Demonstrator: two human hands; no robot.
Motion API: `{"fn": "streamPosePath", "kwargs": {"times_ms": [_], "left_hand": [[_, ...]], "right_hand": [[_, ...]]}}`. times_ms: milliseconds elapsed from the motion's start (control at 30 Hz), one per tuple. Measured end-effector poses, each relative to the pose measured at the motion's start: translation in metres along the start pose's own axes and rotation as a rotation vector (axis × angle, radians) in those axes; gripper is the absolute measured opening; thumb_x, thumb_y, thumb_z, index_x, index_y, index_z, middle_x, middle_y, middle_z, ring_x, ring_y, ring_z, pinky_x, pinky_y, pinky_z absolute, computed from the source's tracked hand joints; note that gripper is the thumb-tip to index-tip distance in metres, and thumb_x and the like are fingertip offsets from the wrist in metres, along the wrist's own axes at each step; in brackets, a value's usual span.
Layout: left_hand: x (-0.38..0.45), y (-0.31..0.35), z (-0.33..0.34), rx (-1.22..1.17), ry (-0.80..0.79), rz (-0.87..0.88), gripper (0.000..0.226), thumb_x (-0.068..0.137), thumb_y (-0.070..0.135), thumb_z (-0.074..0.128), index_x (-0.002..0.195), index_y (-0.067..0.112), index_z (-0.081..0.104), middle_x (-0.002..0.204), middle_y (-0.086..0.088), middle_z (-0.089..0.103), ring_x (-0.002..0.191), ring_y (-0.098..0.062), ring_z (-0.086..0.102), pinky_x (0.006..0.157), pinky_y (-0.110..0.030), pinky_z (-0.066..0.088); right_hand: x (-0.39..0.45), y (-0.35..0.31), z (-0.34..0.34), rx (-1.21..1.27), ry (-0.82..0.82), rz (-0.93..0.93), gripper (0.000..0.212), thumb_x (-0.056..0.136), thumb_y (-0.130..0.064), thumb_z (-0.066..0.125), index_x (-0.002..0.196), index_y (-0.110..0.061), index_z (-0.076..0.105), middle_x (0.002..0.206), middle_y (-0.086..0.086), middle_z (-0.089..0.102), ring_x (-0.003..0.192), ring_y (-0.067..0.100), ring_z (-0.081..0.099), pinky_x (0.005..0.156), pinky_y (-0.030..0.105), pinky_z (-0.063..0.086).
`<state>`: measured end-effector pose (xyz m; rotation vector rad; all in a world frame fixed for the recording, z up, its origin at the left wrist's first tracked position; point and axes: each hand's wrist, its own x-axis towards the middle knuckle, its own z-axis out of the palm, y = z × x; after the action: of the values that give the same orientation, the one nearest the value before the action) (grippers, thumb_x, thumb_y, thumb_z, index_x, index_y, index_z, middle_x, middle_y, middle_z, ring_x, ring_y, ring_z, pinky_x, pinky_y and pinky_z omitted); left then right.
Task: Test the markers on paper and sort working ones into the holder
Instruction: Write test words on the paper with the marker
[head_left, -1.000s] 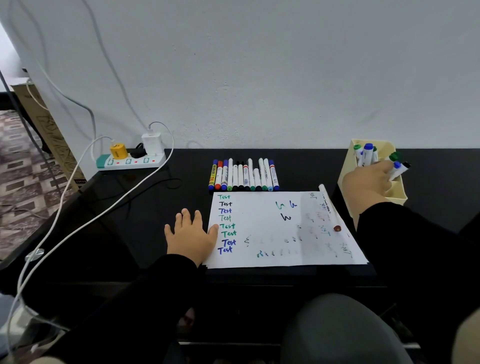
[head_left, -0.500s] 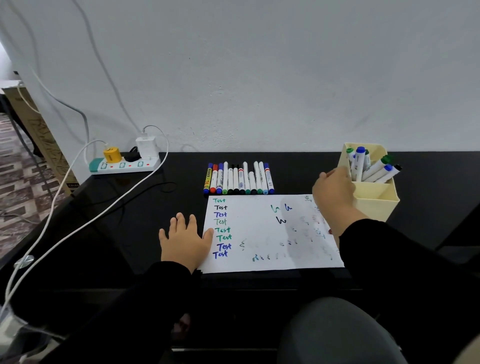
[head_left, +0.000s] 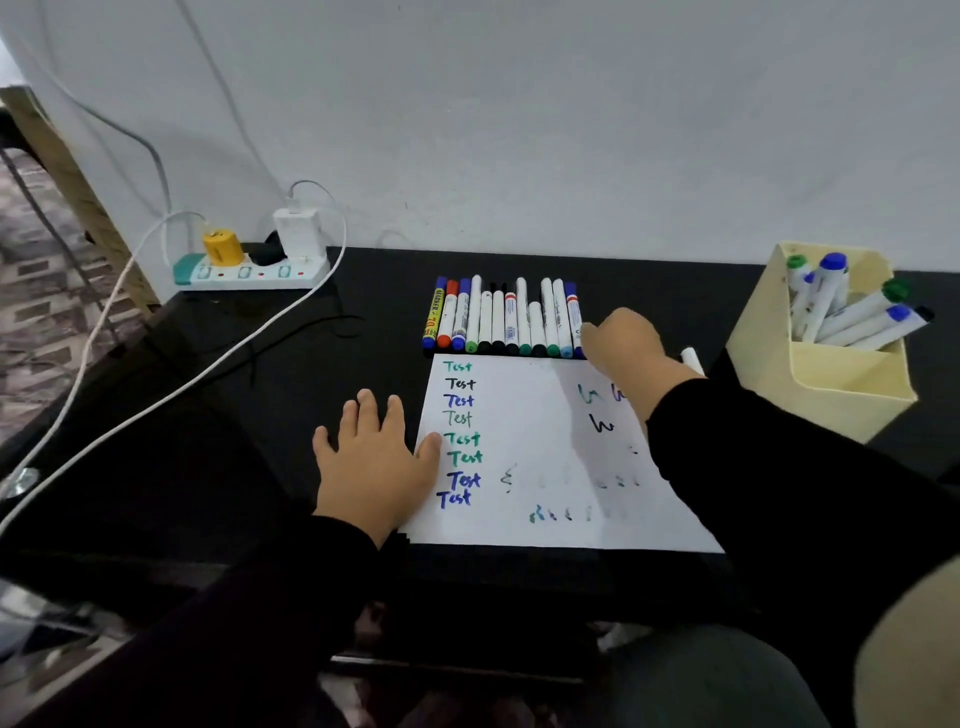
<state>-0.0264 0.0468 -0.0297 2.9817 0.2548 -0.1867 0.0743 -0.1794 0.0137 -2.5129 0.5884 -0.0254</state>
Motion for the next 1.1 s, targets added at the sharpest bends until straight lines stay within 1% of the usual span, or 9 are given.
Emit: {"fn": "streamPosePath", "kwargs": {"times_ms": [133, 267, 333, 433, 667, 733, 833, 967, 1100], "left_hand": [[0.000, 0.000, 0.001, -0.002, 0.004, 0.006, 0.068, 0.094, 0.057, 0.020, 0.150, 0.022, 0.004, 0.158, -0.006, -0.006, 0.145, -0.022, -0.006, 0.114, -0.049, -0.002], [0.000, -0.001, 0.002, -0.006, 0.006, 0.008, 0.068, 0.094, 0.057, 0.020, 0.150, 0.022, 0.003, 0.158, -0.006, -0.006, 0.145, -0.022, -0.007, 0.114, -0.049, -0.002], [0.001, -0.001, 0.001, -0.002, -0.008, 0.003, 0.068, 0.094, 0.057, 0.020, 0.150, 0.022, 0.003, 0.158, -0.006, -0.007, 0.145, -0.022, -0.007, 0.115, -0.049, -0.002], [-0.001, -0.001, 0.001, -0.005, -0.007, 0.004, 0.069, 0.094, 0.058, 0.020, 0.150, 0.022, 0.003, 0.158, -0.006, -0.006, 0.145, -0.022, -0.006, 0.115, -0.049, -0.001], [-0.002, -0.003, 0.003, -0.031, 0.014, 0.019, 0.068, 0.094, 0.057, 0.021, 0.150, 0.022, 0.006, 0.158, -0.006, -0.004, 0.145, -0.022, -0.004, 0.114, -0.049, -0.001], [-0.003, -0.004, 0.002, -0.047, 0.009, 0.022, 0.068, 0.094, 0.057, 0.022, 0.150, 0.021, 0.007, 0.158, -0.006, -0.003, 0.145, -0.022, -0.003, 0.114, -0.049, -0.001], [-0.005, -0.004, 0.000, -0.087, -0.010, 0.018, 0.070, 0.093, 0.058, 0.026, 0.150, 0.021, 0.008, 0.158, -0.006, -0.001, 0.145, -0.021, -0.003, 0.115, -0.048, -0.001], [-0.009, -0.004, -0.012, -0.157, -0.030, 0.023, 0.074, 0.093, 0.055, 0.035, 0.150, 0.020, 0.004, 0.158, -0.005, 0.000, 0.145, -0.022, -0.004, 0.115, -0.047, 0.000], [-0.022, 0.012, -0.036, -0.338, -0.008, 0.171, 0.077, 0.093, 0.049, 0.045, 0.150, 0.019, 0.002, 0.158, -0.002, 0.001, 0.145, -0.020, -0.002, 0.116, -0.041, 0.007]], "right_hand": [[0.008, -0.013, 0.004, -0.075, -0.079, 0.006, 0.027, 0.092, -0.018, 0.047, 0.067, -0.010, 0.043, 0.065, 0.003, 0.044, 0.054, 0.017, 0.041, 0.047, 0.027, 0.031], [0.012, -0.016, 0.005, -0.109, -0.118, 0.013, 0.032, 0.094, -0.016, 0.049, 0.065, -0.009, 0.037, 0.075, 0.007, 0.045, 0.069, 0.021, 0.047, 0.061, 0.027, 0.039], [0.014, -0.013, 0.005, -0.030, -0.110, 0.000, 0.035, 0.093, -0.017, 0.050, 0.062, -0.012, 0.035, 0.083, 0.009, 0.046, 0.063, 0.018, 0.043, 0.058, 0.024, 0.038], [0.010, -0.010, -0.001, -0.001, -0.047, 0.030, 0.034, 0.094, -0.022, 0.050, 0.063, -0.009, 0.040, 0.066, 0.006, 0.044, 0.053, 0.016, 0.037, 0.051, 0.026, 0.033], [-0.008, -0.005, -0.027, 0.324, 0.015, 0.107, 0.036, 0.093, -0.033, 0.051, 0.072, -0.005, 0.047, 0.071, 0.003, 0.052, 0.055, 0.014, 0.041, 0.051, 0.025, 0.033], [-0.018, -0.004, -0.037, 0.408, -0.001, 0.145, 0.026, 0.092, -0.033, 0.051, 0.087, -0.007, 0.052, 0.078, 0.002, 0.061, 0.056, 0.011, 0.042, 0.052, 0.023, 0.034], [-0.034, 0.001, -0.053, 0.533, -0.052, 0.163, 0.021, 0.092, -0.027, 0.051, 0.099, -0.008, 0.053, 0.070, 0.002, 0.063, 0.056, 0.010, 0.042, 0.050, 0.022, 0.034], [-0.055, 0.012, -0.070, 0.708, -0.135, 0.119, 0.016, 0.087, -0.020, 0.051, 0.083, -0.006, 0.059, 0.064, 0.004, 0.053, 0.049, 0.011, 0.034, 0.041, 0.021, 0.028], [-0.068, 0.017, -0.081, 0.849, -0.265, 0.082, 0.022, 0.085, -0.015, 0.050, 0.064, -0.014, 0.048, 0.054, 0.000, 0.038, 0.046, 0.009, 0.021, 0.037, 0.017, 0.018]]}}
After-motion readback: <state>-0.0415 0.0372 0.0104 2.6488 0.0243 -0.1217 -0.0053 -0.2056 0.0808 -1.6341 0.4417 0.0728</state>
